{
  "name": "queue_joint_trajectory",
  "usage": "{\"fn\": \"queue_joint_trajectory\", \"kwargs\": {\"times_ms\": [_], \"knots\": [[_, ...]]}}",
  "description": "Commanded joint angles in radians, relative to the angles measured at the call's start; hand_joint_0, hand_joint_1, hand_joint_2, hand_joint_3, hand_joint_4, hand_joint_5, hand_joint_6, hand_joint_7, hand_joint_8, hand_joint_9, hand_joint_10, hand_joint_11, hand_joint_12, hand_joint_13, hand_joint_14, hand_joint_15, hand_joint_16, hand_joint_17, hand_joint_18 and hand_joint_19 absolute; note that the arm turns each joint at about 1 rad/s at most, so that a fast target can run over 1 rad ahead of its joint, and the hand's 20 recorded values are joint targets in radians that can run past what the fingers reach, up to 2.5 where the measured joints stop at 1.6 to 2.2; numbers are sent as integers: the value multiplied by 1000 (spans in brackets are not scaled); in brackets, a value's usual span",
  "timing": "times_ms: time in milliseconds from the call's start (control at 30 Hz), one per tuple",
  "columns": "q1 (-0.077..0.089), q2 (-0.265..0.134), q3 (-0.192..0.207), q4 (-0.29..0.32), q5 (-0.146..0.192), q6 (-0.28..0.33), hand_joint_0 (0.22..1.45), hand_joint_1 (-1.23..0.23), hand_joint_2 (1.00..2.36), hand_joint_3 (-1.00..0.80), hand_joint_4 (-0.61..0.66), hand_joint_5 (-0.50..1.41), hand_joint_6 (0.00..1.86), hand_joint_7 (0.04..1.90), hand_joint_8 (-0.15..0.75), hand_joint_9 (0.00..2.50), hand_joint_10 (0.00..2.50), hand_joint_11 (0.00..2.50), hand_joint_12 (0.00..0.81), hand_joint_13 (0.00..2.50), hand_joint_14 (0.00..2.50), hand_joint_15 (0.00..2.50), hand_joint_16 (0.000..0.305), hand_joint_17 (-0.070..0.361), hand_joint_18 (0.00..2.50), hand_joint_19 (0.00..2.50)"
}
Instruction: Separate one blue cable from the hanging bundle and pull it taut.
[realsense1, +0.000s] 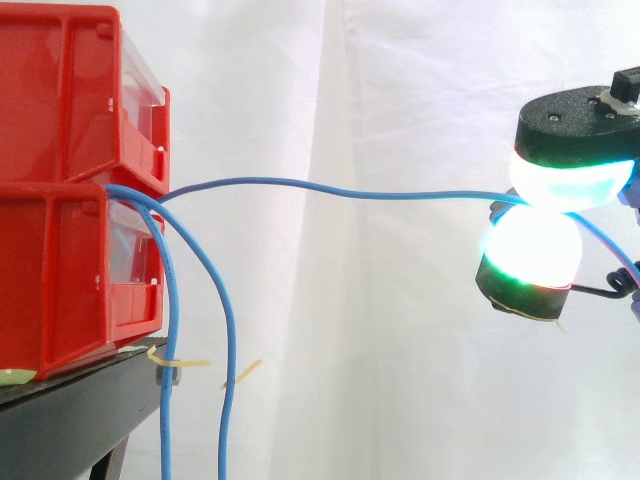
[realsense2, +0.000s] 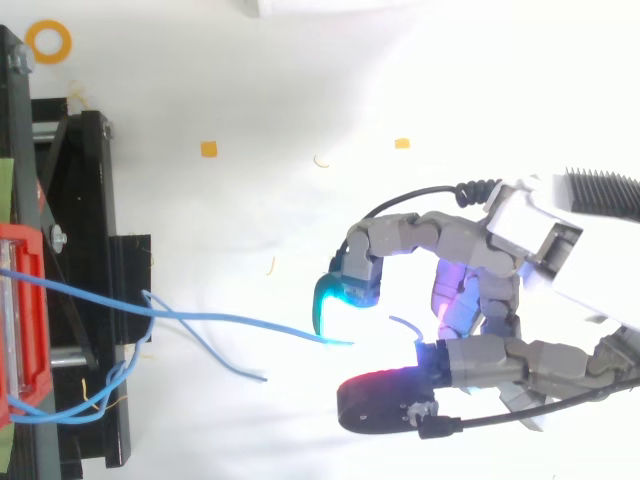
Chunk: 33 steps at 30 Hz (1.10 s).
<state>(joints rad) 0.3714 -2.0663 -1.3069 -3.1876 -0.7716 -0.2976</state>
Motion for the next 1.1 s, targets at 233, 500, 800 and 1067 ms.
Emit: {"fn": "queue_joint_trajectory", "kwargs": {"times_ms": [233,500,800,1067], "knots": [[0,0,0,0,0,0,767,-713,1017,-222,74,152,504,1298,172,2081,29,669,295,1510,25,895,37,83,1010,878],[0,0,0,0,0,0,765,-719,1017,-202,65,153,504,1298,177,2093,27,678,292,1515,25,893,37,83,1010,887],[0,0,0,0,0,0,764,-721,1017,-200,50,153,504,1299,172,2091,26,664,290,1521,25,889,37,83,1010,885],[1,0,0,0,0,0,763,-722,1016,-203,50,153,504,1299,178,2081,27,652,291,1518,26,891,37,83,1008,883]]}}
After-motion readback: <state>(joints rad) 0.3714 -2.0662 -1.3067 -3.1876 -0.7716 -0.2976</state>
